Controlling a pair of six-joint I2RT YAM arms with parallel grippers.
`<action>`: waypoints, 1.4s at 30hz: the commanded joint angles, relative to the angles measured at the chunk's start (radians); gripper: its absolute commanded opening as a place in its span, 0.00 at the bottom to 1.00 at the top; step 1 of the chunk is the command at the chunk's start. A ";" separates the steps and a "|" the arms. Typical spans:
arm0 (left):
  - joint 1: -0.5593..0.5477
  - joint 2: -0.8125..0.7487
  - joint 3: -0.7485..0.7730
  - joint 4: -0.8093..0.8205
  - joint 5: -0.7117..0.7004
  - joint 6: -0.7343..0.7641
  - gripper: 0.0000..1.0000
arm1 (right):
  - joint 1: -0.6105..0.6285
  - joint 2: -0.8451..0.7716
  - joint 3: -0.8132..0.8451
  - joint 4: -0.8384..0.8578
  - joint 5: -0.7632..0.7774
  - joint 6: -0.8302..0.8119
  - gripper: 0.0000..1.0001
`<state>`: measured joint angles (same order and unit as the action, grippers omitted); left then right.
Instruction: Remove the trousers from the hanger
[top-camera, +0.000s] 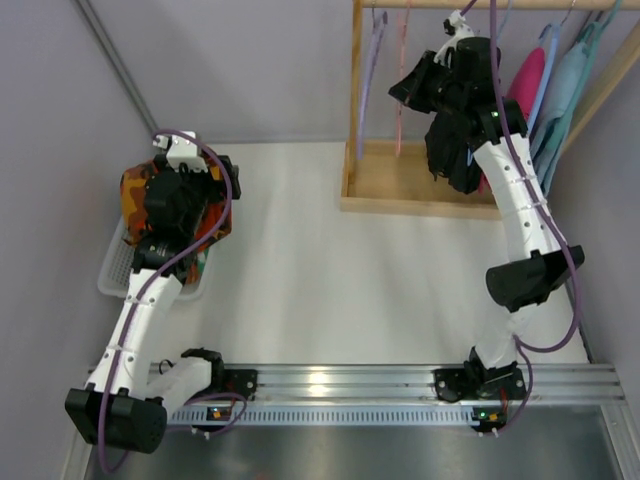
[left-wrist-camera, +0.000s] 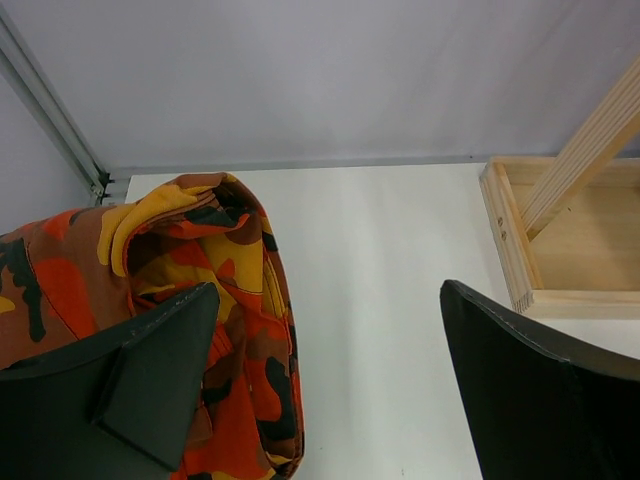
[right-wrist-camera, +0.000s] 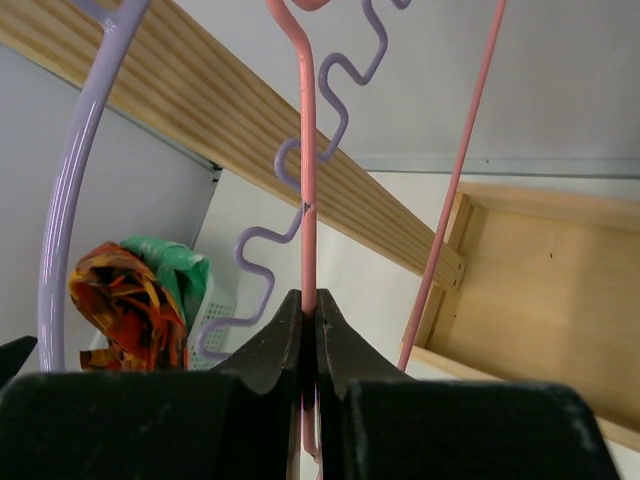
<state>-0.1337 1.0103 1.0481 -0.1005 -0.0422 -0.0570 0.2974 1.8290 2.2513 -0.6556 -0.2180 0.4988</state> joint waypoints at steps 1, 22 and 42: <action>-0.004 -0.010 0.033 0.001 -0.007 0.006 0.98 | 0.042 0.007 0.010 0.056 0.022 -0.005 0.00; -0.004 0.102 0.142 -0.159 0.194 0.012 0.98 | 0.040 -0.148 -0.185 0.117 -0.014 0.017 0.33; -0.058 0.338 0.345 -0.341 0.180 0.016 0.98 | -0.035 -0.675 -0.733 0.241 -0.179 -0.181 0.99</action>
<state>-0.1551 1.3262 1.3369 -0.4286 0.1478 -0.0860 0.2653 1.2453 1.6363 -0.4648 -0.3408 0.4080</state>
